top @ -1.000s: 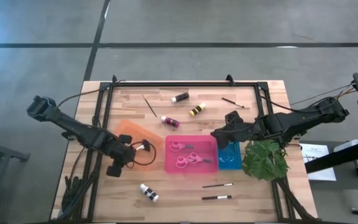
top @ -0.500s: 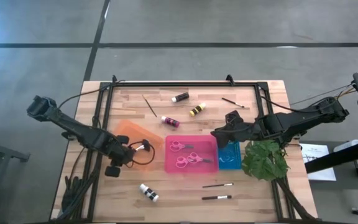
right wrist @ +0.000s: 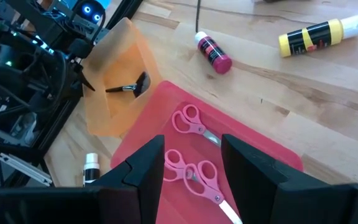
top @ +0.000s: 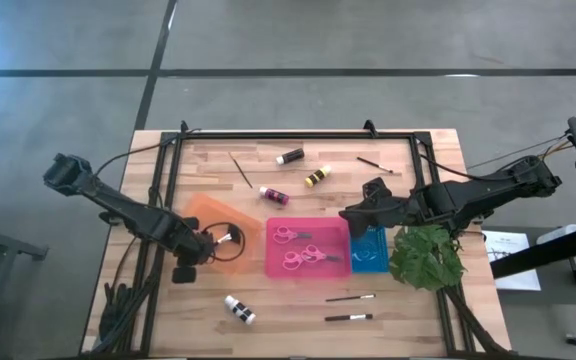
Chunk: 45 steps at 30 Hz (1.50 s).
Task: Pick & Place Paint Supplies
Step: Adjust the orange bin
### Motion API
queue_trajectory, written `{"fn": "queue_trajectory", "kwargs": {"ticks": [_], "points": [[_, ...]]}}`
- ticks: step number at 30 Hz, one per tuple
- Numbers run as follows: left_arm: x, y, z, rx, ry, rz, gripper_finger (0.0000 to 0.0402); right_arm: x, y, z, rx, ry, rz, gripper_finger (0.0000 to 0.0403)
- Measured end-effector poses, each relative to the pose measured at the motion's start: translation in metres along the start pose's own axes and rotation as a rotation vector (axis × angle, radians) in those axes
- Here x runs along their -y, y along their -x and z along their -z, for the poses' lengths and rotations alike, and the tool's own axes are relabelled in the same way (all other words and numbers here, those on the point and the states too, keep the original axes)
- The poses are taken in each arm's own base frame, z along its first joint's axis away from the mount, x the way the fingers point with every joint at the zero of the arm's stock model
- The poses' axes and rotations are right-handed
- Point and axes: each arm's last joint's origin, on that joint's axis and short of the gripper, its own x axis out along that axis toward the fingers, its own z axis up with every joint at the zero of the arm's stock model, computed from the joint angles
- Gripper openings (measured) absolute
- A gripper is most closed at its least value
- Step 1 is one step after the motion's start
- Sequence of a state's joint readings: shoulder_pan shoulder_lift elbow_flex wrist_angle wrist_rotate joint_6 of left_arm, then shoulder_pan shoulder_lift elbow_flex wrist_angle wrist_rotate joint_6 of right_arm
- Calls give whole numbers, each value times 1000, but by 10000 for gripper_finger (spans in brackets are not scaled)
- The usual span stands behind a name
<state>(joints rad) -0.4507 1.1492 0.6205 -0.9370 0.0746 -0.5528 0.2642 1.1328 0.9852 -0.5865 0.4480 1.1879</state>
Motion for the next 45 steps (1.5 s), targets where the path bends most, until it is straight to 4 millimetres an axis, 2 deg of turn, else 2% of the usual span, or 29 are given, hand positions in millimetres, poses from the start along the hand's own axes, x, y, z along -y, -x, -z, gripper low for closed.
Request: {"fn": "queue_trajectory", "kwargs": {"ticks": [3,9,18,29,37,45], "points": [[0,0,0,1,44,1,76,0,0,0,0,-3,0,157],[2,0,-1,-2,115,36,10,0,0,0,-1,-1,0,157],[7,2,-4,29,103,68,7,0,0,0,-1,1,1,157],[18,9,-12,130,-9,120,4,0,0,0,-1,9,-1,157],[22,0,-14,97,-71,97,3,0,0,0,-2,13,0,156],[39,-9,-35,40,-124,66,3,0,0,0,-11,13,-4,157]]}}
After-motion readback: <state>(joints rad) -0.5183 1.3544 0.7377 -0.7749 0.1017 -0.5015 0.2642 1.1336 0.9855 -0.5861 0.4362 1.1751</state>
